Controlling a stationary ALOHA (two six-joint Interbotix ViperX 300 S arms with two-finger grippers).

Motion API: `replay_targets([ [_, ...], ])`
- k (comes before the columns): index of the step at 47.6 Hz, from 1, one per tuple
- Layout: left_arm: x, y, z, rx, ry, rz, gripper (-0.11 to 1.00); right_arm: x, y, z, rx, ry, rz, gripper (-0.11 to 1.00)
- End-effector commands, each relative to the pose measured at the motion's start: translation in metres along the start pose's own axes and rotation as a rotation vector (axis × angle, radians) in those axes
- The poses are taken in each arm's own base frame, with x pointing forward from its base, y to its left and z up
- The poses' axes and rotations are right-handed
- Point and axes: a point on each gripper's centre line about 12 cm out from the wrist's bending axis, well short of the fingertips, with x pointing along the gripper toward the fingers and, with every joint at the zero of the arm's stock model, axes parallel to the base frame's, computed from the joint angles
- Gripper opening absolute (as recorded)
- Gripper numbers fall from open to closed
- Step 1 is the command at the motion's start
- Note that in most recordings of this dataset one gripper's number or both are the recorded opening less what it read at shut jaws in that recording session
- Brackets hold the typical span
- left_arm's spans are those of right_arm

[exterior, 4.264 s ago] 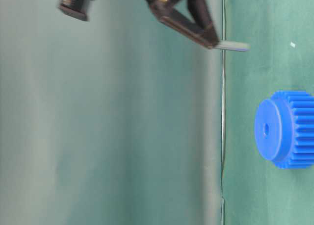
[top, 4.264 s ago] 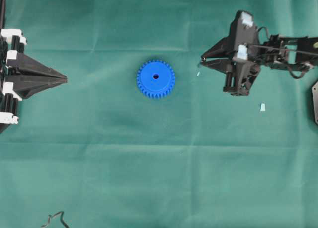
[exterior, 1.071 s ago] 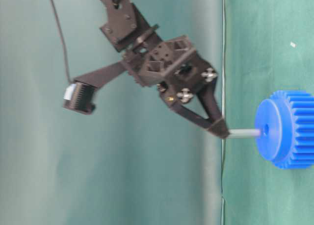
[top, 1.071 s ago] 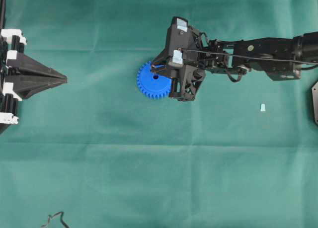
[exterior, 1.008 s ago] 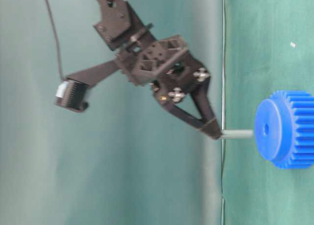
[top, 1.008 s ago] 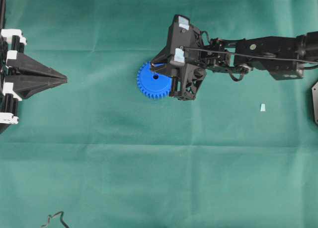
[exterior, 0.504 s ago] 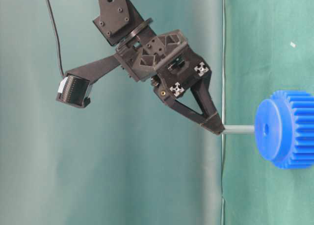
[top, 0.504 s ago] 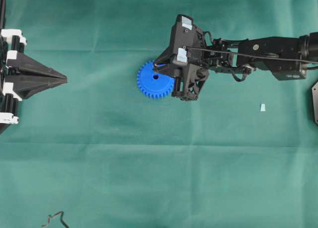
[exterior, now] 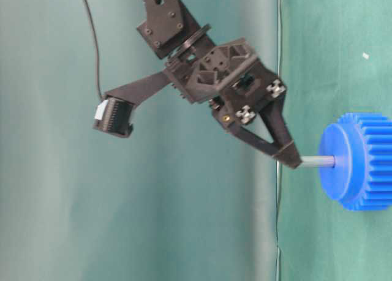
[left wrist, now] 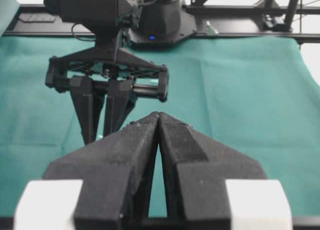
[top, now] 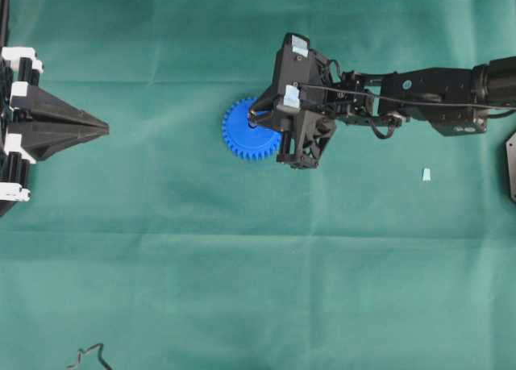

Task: Insert the shaft into the center hole of the gear.
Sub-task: 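Lower the shaft into the gear's center hole, adjusting alignment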

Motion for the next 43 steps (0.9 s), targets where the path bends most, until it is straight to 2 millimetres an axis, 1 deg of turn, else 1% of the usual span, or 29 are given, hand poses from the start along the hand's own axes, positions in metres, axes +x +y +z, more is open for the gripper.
replay_targets([
  [1,0.002,0.000,0.012,0.000,-0.031,0.000,0.02,-0.004,0.003,0.006,0.004,-0.027,0.007,0.17],
  [8,0.002,0.000,0.012,0.000,-0.031,0.000,0.02,-0.003,0.003,0.002,0.012,-0.023,0.007,0.17],
  [15,0.002,0.000,0.012,0.000,-0.029,0.000,0.02,0.008,0.005,-0.013,0.013,0.011,0.006,0.17],
  [20,0.002,0.000,0.012,0.000,-0.029,-0.002,0.02,0.014,0.006,-0.018,0.010,0.024,0.007,0.17],
  [43,0.002,0.000,0.011,0.000,-0.028,0.000,0.02,0.016,0.005,-0.022,0.010,0.051,0.004,0.17],
])
